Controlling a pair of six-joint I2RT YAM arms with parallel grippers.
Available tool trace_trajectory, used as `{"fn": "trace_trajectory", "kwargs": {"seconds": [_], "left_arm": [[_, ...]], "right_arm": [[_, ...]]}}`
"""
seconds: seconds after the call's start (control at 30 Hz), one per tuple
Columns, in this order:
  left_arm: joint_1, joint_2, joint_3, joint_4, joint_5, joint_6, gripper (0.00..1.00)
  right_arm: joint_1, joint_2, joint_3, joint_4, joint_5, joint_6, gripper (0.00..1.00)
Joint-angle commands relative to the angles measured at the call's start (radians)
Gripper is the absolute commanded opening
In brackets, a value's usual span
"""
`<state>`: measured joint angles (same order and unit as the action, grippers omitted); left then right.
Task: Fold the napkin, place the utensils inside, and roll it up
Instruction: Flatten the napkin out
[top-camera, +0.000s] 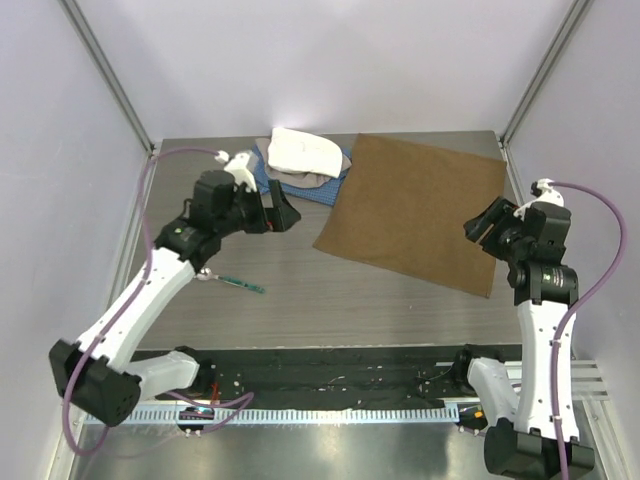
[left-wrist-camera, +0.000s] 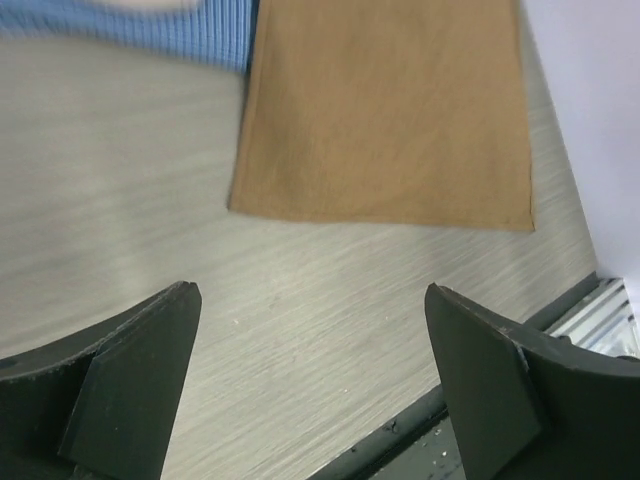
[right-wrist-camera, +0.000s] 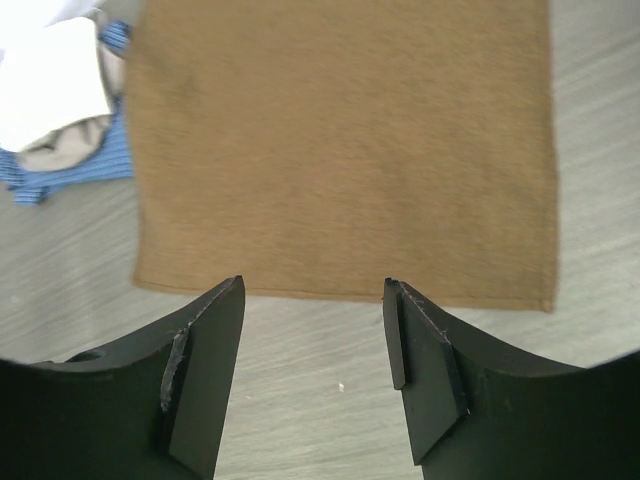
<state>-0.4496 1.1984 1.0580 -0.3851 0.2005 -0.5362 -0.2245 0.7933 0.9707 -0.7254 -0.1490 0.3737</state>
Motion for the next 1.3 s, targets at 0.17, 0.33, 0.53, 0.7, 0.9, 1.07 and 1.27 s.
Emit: {"fn": "trace_trajectory", "kwargs": {"seconds": [0.17,0.33,0.53,0.7,0.9,1.07,1.27], "left_arm": [[0.037,-0.046,0.244,-0.321,-0.235,0.263,1.00],[0.086,-0.062,0.142,-0.161,-0.225,0.268,1.00],[0.229,-0.065,0.071,-0.109,-0.210,0.225,1.00],[0.241,-0.071,0.051,-0.109,-0.207,0.223,1.00],[0.239,-0.066,0.053,-0.115,-0.187,0.229,1.00],[0.241,-0.069,0.048,-0.117,-0.184,0.228,1.00],[0.239,-0.086,0.045,-0.116,-0.179,0.225,1.00]], "right_arm": [[0.268,0.253,0.074,0.179,0.055,0.063,0.67],[0.389,0.467,0.076,0.358,0.115,0.100,0.67],[0.387,0.783,0.201,0.431,0.065,0.047,0.68],[0.386,0.914,0.218,0.449,0.088,0.041,0.68],[0.386,0.963,0.132,0.457,0.144,0.039,0.67],[0.387,0.940,0.068,0.411,0.250,0.053,0.67],[0.383,0.920,-0.016,0.373,0.273,0.079,0.68]]}}
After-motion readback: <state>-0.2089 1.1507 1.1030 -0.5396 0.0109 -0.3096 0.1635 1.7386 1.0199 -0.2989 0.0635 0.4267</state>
